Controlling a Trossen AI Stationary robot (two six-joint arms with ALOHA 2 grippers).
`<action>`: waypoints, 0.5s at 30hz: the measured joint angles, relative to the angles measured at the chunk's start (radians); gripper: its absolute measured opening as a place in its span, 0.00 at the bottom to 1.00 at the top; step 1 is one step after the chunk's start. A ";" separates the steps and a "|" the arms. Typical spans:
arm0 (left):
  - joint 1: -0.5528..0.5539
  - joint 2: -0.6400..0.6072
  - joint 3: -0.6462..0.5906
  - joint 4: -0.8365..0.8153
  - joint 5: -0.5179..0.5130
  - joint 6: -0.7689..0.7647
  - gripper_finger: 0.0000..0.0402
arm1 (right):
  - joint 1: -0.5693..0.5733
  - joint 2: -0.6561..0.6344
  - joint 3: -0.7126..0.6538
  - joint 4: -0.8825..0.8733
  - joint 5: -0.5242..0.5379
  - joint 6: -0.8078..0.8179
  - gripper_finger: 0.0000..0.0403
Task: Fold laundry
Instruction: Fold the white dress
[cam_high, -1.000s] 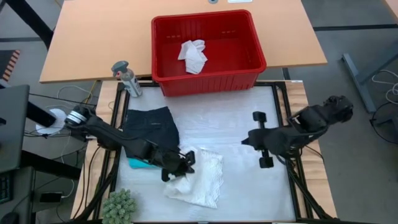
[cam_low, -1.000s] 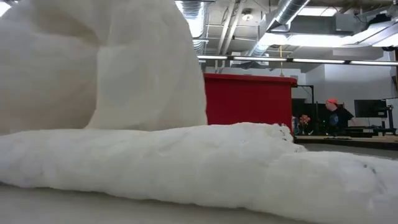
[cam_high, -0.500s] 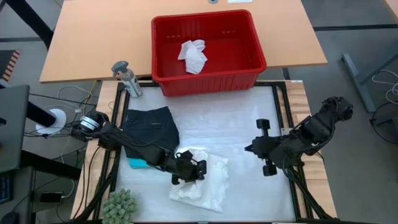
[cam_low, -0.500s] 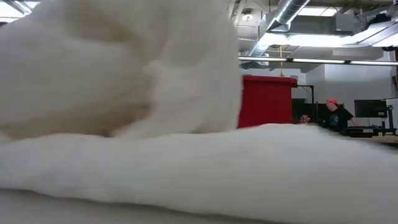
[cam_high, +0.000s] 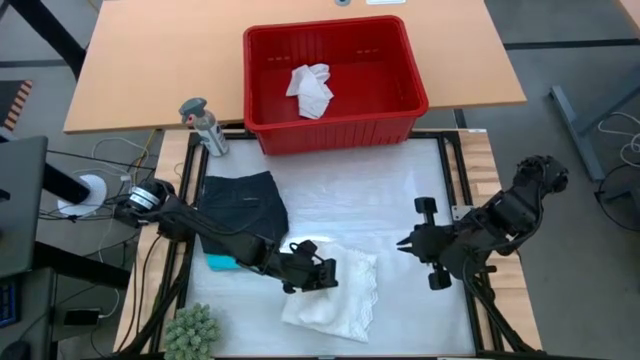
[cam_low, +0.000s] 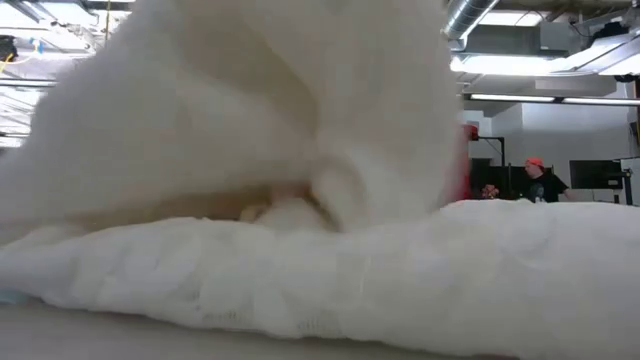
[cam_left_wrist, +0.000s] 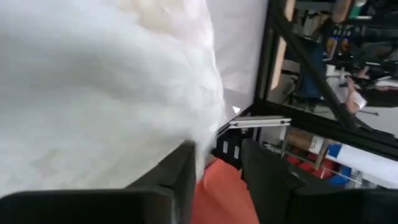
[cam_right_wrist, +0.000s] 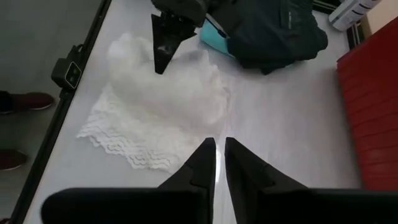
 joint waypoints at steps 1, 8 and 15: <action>0.004 0.000 0.000 0.010 0.000 0.008 0.30 | -0.001 0.000 0.000 -0.001 0.000 0.000 0.16; 0.004 -0.008 0.000 0.030 0.016 0.019 0.43 | -0.004 -0.001 -0.019 0.027 0.000 -0.032 0.16; -0.048 -0.052 0.019 0.017 -0.080 0.092 0.44 | -0.055 -0.007 -0.202 0.308 -0.073 -0.024 0.16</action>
